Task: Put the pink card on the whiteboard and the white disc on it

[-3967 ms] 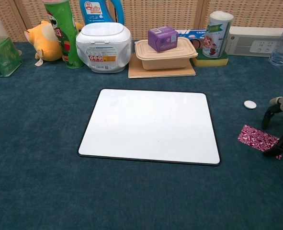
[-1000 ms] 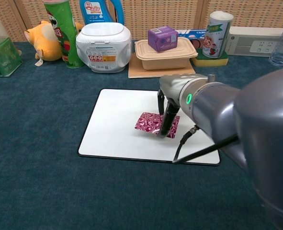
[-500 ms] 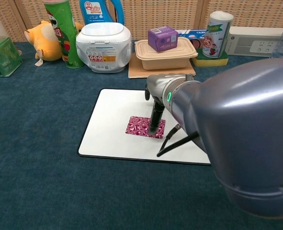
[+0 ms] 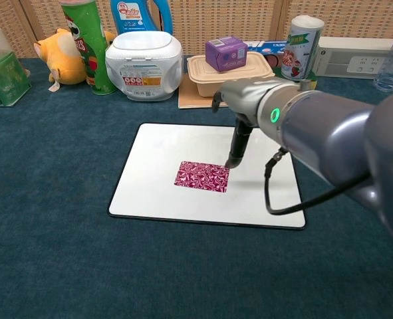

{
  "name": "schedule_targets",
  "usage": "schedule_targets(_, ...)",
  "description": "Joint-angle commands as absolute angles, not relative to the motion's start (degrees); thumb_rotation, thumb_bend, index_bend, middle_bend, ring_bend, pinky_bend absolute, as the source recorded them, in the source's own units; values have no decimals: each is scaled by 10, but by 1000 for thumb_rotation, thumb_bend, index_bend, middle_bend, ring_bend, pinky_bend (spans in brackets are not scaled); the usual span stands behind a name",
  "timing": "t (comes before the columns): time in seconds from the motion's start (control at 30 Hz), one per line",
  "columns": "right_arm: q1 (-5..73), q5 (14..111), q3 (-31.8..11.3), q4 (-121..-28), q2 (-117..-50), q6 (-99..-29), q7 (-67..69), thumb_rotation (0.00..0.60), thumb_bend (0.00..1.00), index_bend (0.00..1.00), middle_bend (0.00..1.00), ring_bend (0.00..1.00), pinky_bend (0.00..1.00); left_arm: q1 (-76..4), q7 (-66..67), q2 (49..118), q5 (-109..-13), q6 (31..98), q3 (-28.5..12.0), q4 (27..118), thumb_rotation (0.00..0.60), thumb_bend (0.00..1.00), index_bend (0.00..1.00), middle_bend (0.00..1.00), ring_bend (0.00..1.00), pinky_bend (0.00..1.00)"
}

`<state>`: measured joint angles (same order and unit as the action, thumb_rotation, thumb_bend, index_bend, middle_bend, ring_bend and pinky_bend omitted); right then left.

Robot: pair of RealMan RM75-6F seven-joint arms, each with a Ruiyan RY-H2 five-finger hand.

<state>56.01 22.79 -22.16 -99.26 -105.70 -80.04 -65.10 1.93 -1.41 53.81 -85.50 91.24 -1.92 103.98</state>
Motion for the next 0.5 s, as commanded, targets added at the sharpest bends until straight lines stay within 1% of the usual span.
schedule_targets(0.03,539,243,-201,-1013,-1013,-775,-632,582,104,185,0,0,0,20,-13,538,-856,913,-19,1040,600,73,0,0,0,0)
schedule_targets(0.23,513,260,-181,-1017,-940,-716,-590,583,116,224,2,0,0,19,-2,540,-852,911,-19,1042,600,73,0,0,0,0)
schedule_targets(0.37,482,297,-159,-989,-884,-674,-529,585,128,239,3,0,0,16,16,544,-853,905,-18,1047,600,72,0,0,0,0)
schedule_targets(0.5,465,324,-144,-966,-858,-645,-484,586,142,271,8,0,1,16,24,546,-855,908,-18,1050,600,73,0,0,0,0)
